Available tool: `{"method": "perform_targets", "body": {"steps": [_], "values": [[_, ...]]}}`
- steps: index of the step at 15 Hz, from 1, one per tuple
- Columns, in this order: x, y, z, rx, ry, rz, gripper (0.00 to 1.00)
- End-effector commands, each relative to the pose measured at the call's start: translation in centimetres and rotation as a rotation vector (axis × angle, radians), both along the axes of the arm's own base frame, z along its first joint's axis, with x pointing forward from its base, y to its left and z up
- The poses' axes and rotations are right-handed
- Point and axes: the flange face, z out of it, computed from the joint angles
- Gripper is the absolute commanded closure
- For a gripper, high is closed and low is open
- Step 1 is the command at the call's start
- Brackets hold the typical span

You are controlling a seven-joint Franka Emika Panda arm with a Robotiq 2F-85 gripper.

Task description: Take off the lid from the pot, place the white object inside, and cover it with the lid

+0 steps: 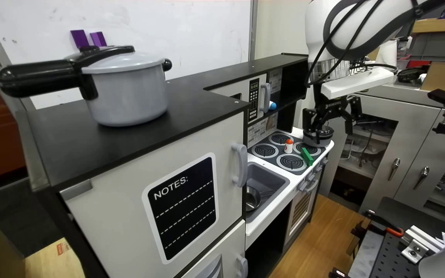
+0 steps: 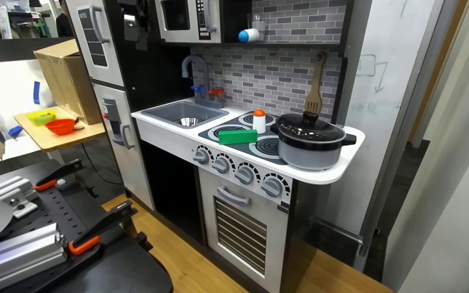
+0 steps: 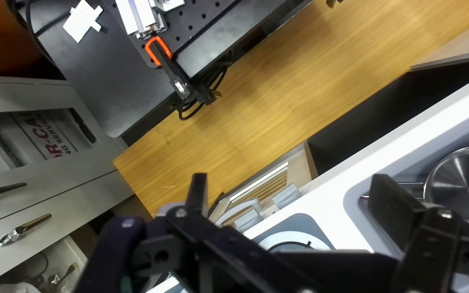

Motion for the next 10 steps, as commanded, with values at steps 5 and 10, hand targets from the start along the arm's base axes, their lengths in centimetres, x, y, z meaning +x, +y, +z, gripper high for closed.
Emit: {"method": "perform_targets", "body": {"steps": [5, 10], "values": [[0.01, -0.01, 0.02, 0.000, 0.001, 0.000, 0.00], [-0.05, -0.06, 0.05, -0.010, -0.007, -0.004, 0.00]]}}
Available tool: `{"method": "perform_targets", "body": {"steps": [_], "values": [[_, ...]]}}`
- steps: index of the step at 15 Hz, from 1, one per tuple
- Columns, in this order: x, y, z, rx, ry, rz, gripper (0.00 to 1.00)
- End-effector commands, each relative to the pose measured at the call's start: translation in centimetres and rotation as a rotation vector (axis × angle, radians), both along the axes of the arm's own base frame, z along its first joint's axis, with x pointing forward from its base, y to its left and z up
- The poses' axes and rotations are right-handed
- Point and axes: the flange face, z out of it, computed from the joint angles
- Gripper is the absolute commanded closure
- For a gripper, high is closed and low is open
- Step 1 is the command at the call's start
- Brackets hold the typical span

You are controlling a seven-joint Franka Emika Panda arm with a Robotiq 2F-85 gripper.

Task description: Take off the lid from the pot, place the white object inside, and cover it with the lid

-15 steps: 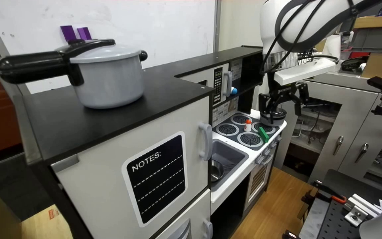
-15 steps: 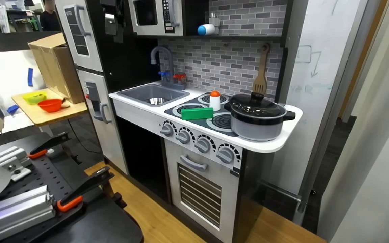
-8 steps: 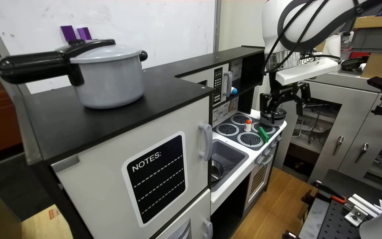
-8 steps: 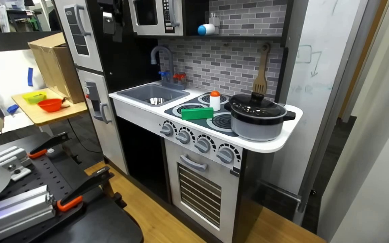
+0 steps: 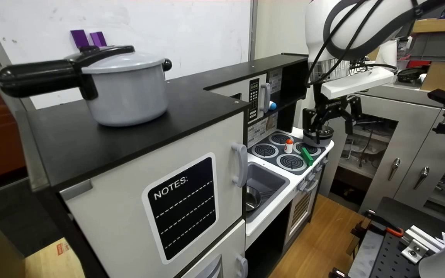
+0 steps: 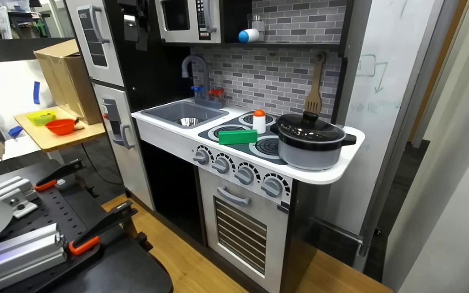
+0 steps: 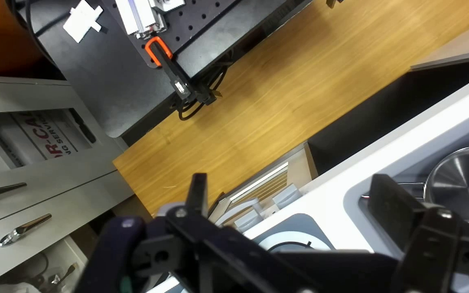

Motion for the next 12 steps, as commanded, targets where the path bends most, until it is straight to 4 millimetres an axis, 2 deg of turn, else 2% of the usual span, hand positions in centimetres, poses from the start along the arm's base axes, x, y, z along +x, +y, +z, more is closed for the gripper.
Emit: {"method": "perform_targets", "body": {"steps": [1, 6, 12], "values": [[0.0, -0.2, 0.2, -0.015, -0.029, -0.023, 0.00], [0.3, -1.8, -0.6, -0.035, -0.072, -0.077, 0.00], [0.5, -5.5, -2.0, -0.106, -0.103, -0.172, 0.00]]}}
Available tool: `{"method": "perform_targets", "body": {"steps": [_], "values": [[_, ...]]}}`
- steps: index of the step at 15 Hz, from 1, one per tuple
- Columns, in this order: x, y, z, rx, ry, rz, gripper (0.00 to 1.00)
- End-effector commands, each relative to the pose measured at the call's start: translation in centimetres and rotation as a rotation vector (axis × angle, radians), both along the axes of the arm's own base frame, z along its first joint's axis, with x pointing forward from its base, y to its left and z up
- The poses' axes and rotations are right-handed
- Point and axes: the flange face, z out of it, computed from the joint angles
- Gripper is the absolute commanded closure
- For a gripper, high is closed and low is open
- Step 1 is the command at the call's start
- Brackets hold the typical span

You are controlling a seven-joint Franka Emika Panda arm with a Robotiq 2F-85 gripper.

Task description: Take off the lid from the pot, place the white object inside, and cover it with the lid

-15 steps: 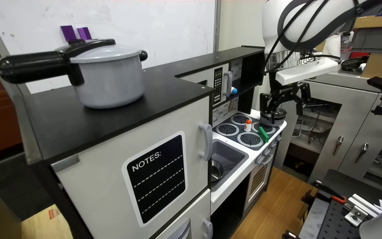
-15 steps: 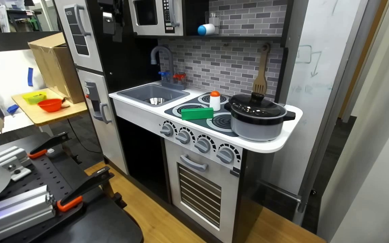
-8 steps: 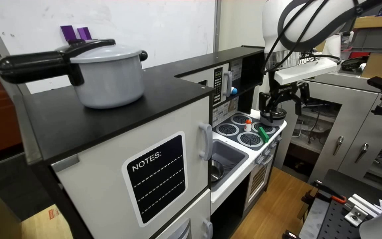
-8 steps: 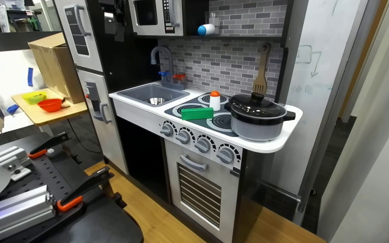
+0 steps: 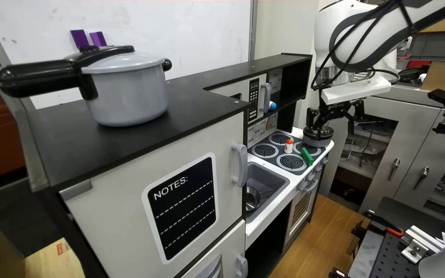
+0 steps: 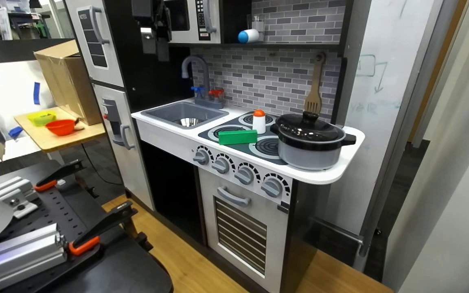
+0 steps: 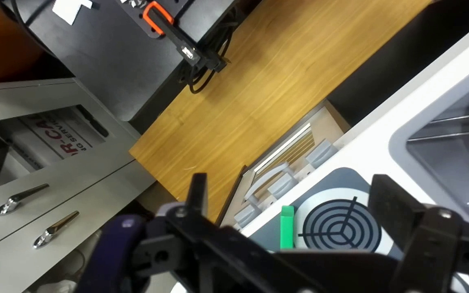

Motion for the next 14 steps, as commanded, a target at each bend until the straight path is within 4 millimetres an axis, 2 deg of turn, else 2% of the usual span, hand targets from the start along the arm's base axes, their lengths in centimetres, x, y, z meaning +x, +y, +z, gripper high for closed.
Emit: {"method": "perform_targets", "body": {"steps": [1, 5, 6, 8, 14], "values": [[0.7, -1.6, -0.4, -0.034, -0.033, -0.048, 0.00], [1.4, -1.9, -1.6, -0.011, -0.035, -0.089, 0.00], [0.8, -1.8, -1.2, -0.014, -0.032, -0.068, 0.00], [0.9, -1.8, -1.7, -0.014, -0.027, -0.075, 0.00], [1.0, -1.8, -1.7, -0.014, -0.029, -0.076, 0.00]]}}
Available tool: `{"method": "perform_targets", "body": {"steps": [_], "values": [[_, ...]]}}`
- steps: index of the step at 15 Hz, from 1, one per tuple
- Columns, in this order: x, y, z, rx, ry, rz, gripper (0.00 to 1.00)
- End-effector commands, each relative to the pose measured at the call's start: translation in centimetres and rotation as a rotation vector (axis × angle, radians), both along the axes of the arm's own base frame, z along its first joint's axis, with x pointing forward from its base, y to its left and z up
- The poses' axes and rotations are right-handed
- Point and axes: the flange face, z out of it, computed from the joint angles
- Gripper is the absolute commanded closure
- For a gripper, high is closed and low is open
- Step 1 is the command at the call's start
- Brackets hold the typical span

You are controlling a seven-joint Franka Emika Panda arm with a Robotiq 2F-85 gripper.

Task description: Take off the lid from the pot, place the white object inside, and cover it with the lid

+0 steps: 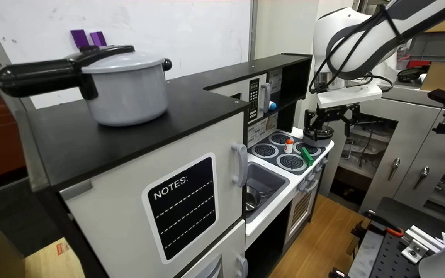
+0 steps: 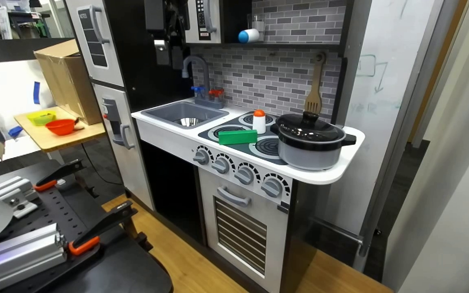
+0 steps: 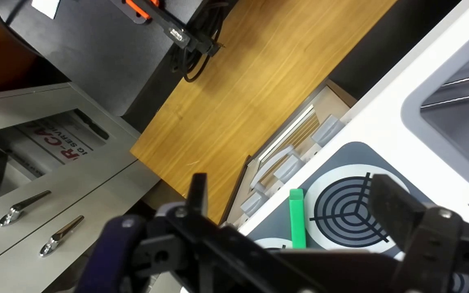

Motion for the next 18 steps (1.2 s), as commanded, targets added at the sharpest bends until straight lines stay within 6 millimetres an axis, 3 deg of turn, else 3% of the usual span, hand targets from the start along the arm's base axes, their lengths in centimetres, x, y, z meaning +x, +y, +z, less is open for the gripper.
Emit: {"method": "perform_targets", "body": {"steps": [1, 6, 10, 14, 18], "values": [[0.0, 0.0, 0.0, 0.000, 0.000, 0.000, 0.00], [1.7, -2.6, 0.5, -0.017, -0.081, -0.039, 0.00], [3.0, -7.5, 1.2, -0.091, -0.149, -0.093, 0.00], [2.6, -12.8, 0.4, -0.150, -0.138, -0.178, 0.00], [2.1, -13.2, 0.2, -0.133, -0.134, -0.178, 0.00]]}}
